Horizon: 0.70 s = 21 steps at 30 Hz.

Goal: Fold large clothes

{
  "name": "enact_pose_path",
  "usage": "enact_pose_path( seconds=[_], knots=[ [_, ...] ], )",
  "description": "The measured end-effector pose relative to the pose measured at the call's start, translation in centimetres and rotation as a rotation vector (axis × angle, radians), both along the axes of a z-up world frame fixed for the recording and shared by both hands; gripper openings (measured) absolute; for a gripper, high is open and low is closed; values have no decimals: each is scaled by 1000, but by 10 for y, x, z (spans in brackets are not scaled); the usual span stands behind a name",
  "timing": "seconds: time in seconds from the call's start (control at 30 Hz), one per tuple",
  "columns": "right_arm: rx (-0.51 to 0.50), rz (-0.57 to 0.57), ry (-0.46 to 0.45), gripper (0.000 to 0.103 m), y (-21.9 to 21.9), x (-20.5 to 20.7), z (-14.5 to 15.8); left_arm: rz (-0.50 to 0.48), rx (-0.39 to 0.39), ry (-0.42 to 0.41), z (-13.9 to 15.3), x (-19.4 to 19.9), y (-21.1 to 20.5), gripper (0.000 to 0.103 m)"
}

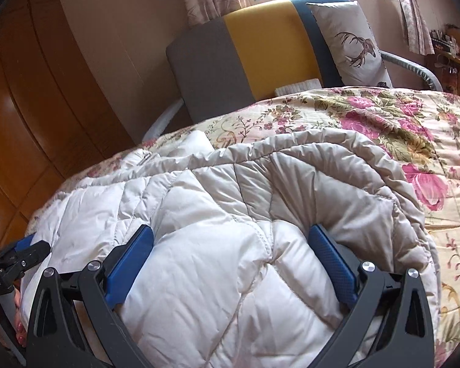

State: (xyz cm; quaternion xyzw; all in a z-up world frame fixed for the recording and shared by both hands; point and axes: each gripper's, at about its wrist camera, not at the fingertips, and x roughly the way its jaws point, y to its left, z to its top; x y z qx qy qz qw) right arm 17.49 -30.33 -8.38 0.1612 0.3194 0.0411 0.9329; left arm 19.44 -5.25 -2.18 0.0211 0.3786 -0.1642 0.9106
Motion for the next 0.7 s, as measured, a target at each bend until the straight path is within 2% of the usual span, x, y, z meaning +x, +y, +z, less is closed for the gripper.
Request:
enact_pose_path(
  seconds=[0.03,0.07,0.1,0.13,0.17,0.2,0.23,0.27,0.3,0.33,0.43,0.57,0.63,0.67,0.7],
  knots=[
    [-31,-3,13,100,3,-2,4,-3,6,3,-1,0,0,96],
    [-53,0,19,93,7,-5,7,-7,13,0,-3,-1,-1,90],
    [-81,3,28,86,11,-7,8,-13,15,-2,-4,-2,-2,75],
    [-112,4,34,67,15,-8,8,-24,9,6,-7,-2,-4,64],
    [-134,10,34,42,19,-10,8,-32,5,12,-8,-3,-5,58],
    [-153,29,35,33,23,-10,9,-39,10,14,-8,-5,-7,46],
    [-170,51,35,12,27,-10,10,-45,28,4,-6,-7,-11,33],
    [-183,76,32,4,31,-10,13,-49,43,-11,-2,-10,-13,26],
    [-211,75,24,3,34,-11,18,-56,54,-28,4,-12,-15,16],
    [-233,73,10,2,36,-12,25,-61,52,-41,10,-12,-15,12],
    [-243,67,-40,1,34,-10,45,-46,16,-44,26,2,-10,11],
    [-305,82,-37,1,40,16,46,-27,62,-17,15,34,-14,11],
    [-317,95,12,2,39,36,30,-26,87,47,-6,54,-16,22],
    [-317,104,36,6,38,45,19,-19,86,56,-15,59,-16,42],
    [-313,111,68,7,35,54,6,-9,85,60,-23,64,-13,66]
  ],
)
